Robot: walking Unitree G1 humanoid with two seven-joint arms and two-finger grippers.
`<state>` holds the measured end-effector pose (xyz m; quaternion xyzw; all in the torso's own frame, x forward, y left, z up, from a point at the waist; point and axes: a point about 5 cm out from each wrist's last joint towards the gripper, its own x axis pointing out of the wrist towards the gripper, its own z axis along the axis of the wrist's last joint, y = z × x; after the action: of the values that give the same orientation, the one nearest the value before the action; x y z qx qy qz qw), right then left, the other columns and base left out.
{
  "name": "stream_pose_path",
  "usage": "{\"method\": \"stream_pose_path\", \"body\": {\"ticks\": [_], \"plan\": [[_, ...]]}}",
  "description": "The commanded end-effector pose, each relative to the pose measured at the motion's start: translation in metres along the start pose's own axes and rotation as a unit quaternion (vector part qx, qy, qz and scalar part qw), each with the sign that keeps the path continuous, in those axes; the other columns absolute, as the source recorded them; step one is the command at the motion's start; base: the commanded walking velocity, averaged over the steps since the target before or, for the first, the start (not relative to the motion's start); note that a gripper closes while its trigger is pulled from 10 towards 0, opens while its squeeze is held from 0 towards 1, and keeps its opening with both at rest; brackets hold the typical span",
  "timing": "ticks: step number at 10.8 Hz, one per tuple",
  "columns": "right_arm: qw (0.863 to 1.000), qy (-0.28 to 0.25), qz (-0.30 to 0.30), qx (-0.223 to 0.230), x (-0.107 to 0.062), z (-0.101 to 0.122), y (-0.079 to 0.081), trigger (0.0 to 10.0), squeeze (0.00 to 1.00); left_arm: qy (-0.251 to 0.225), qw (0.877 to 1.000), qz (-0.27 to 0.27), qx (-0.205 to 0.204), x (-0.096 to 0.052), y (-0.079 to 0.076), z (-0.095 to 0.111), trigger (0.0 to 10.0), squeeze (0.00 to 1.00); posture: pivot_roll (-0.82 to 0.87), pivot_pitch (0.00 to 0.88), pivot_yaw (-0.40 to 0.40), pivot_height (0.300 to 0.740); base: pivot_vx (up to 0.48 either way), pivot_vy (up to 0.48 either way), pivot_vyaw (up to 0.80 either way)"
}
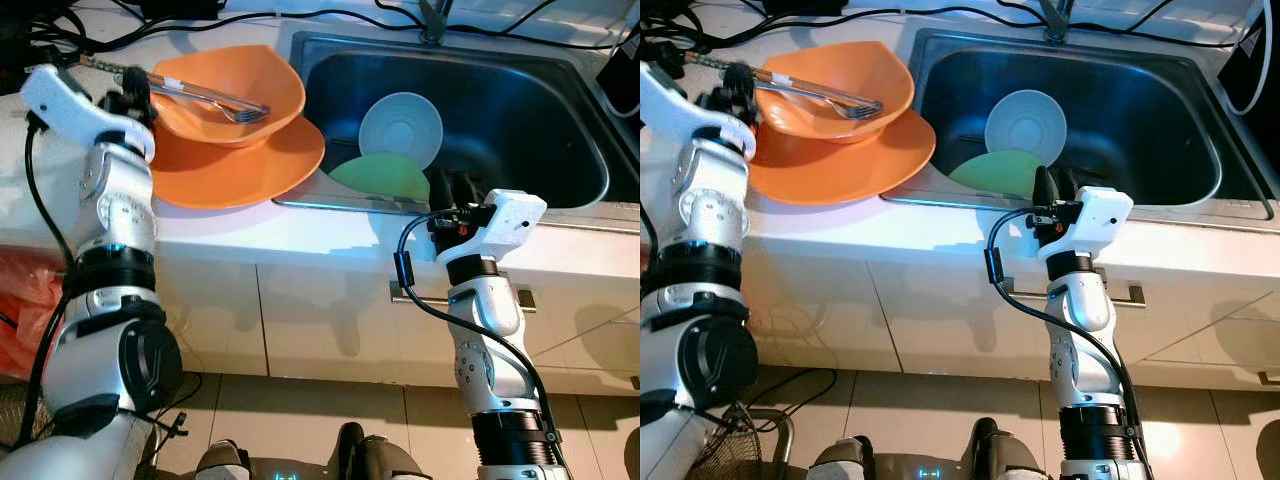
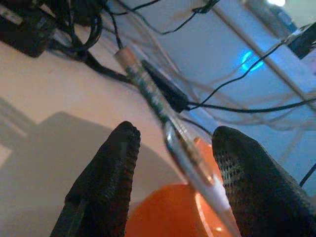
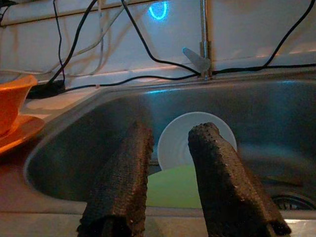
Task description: Kitchen organization
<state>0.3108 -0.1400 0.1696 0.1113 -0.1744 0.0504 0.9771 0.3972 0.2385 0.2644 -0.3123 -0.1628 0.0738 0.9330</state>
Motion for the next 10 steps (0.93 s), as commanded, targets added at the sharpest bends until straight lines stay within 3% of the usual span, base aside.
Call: {"method": "stream_pose_path", "body": {"ticks": [1, 3, 4, 5, 10], "plan": [[1.0, 0.003, -0.006, -0.003, -0.0011, -0.0018, -0.0019, 10.0, 0.0, -0.002, 1.0, -0.01, 0.002, 0.0026, -0.0058, 0.0004, 10.0, 0.0, 0.09, 0.178, -0.05, 0.74, 0.0, 0.0, 0.0], [1.0, 0.003, -0.006, -0.003, -0.0008, -0.0018, -0.0018, 10.0, 0.0, -0.004, 1.0, -0.01, 0.0, 0.0046, -0.0075, 0.001, 10.0, 0.0, 0.08, 0.181, -0.049, 0.74, 0.0, 0.0, 0.0], [1.0, 0.002, -0.007, -0.003, -0.0005, -0.0017, -0.0021, 10.0, 0.0, -0.004, 1.0, -0.012, -0.001, 0.0055, -0.0093, 0.0006, 4.0, 0.0, 0.08, 0.184, -0.049, 0.74, 0.0, 0.0, 0.0], [1.0, 0.002, -0.008, -0.003, -0.0005, -0.0017, -0.0022, 10.0, 0.0, -0.004, 1.0, -0.012, -0.001, 0.0056, -0.0095, 0.0002, 0.0, 0.0, 0.08, 0.185, -0.049, 0.74, 0.0, 0.0, 0.0], [1.0, 0.005, -0.008, -0.004, -0.0003, -0.0023, -0.0029, 10.0, 0.0, -0.007, 1.0, -0.013, -0.004, 0.0067, -0.0107, -0.0011, 0.0, 0.0, 0.09, 0.19, -0.052, 0.74, 0.0, 0.0, 0.0]]}}
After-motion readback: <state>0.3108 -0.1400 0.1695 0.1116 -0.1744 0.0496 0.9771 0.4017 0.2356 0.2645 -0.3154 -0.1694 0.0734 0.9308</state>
